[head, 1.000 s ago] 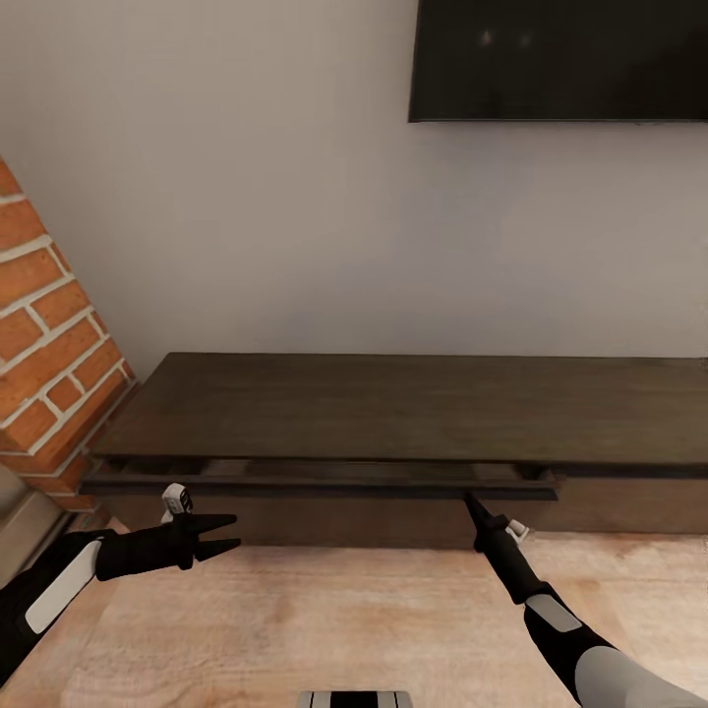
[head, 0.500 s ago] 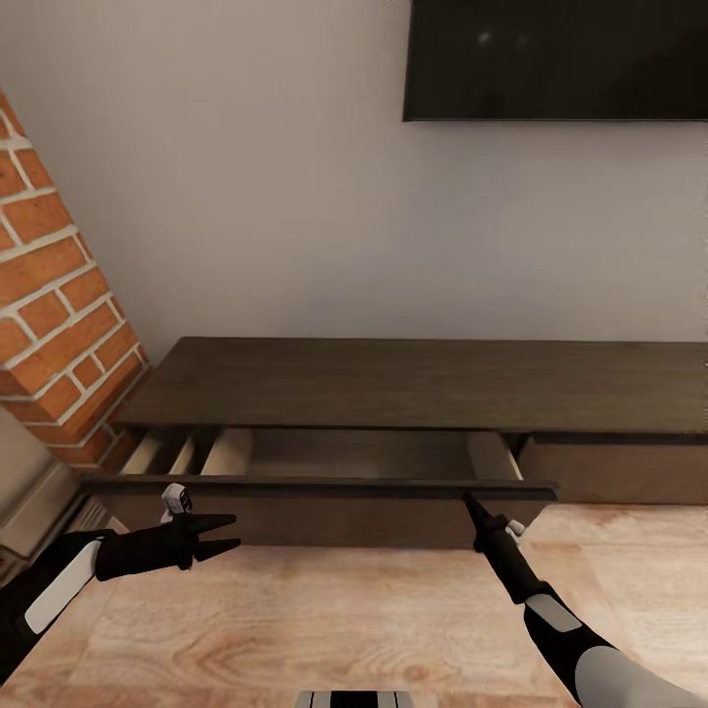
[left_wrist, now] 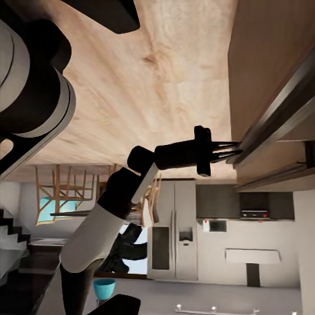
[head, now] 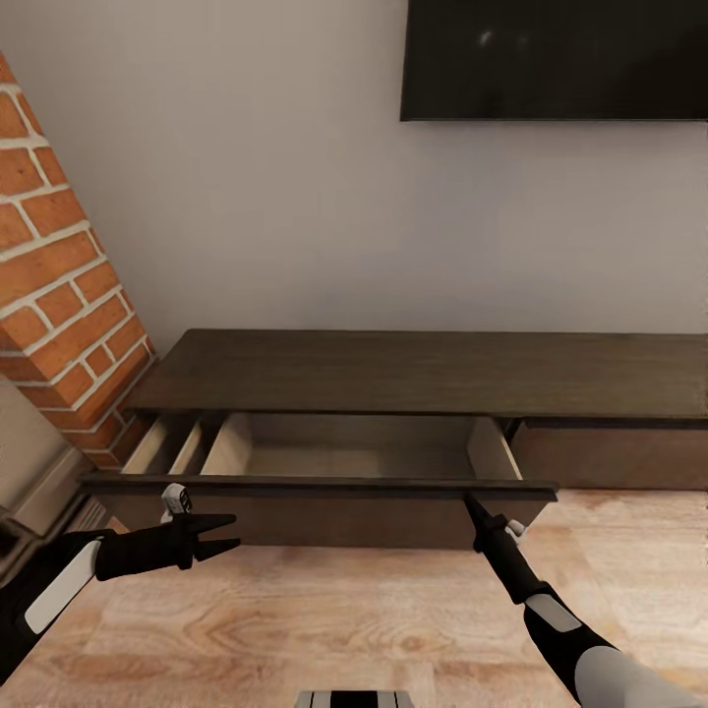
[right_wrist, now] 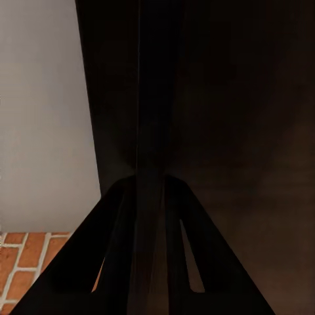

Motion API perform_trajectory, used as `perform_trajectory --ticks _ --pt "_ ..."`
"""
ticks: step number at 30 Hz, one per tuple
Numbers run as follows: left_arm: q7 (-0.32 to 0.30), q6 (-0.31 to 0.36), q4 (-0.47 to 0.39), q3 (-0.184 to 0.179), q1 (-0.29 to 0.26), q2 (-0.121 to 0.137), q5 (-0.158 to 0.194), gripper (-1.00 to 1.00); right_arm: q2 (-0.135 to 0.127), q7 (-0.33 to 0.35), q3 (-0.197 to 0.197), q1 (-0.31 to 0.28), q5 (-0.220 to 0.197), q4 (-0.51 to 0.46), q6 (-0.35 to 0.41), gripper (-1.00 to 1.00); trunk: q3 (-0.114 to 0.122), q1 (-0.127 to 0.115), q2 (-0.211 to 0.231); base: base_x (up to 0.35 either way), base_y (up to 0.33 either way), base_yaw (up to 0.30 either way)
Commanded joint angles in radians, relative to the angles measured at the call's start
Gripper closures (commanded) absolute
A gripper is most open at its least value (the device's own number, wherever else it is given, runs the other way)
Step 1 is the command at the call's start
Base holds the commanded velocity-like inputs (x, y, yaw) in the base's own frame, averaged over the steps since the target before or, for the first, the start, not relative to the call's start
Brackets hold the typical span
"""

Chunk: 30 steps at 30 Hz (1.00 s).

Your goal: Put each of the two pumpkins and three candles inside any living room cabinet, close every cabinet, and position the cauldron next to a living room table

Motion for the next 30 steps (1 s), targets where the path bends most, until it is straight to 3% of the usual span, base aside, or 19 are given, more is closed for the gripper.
perform_trajectory --ticks 1,30 --pt "-0.002 0.006 0.0 -0.003 -0.001 0.001 0.004 -1.0 -0.001 0.001 0.005 0.0 -0.01 0.002 0.004 1.0 -0.001 0.0 0.0 -0.087 0.0 0.0" --pt "-0.002 0.006 0.0 -0.002 -0.001 0.001 0.004 -1.0 -0.001 0.001 0.005 0.0 -0.01 0.002 0.004 1.0 -0.001 0.0 0.0 -0.065 0.0 0.0"
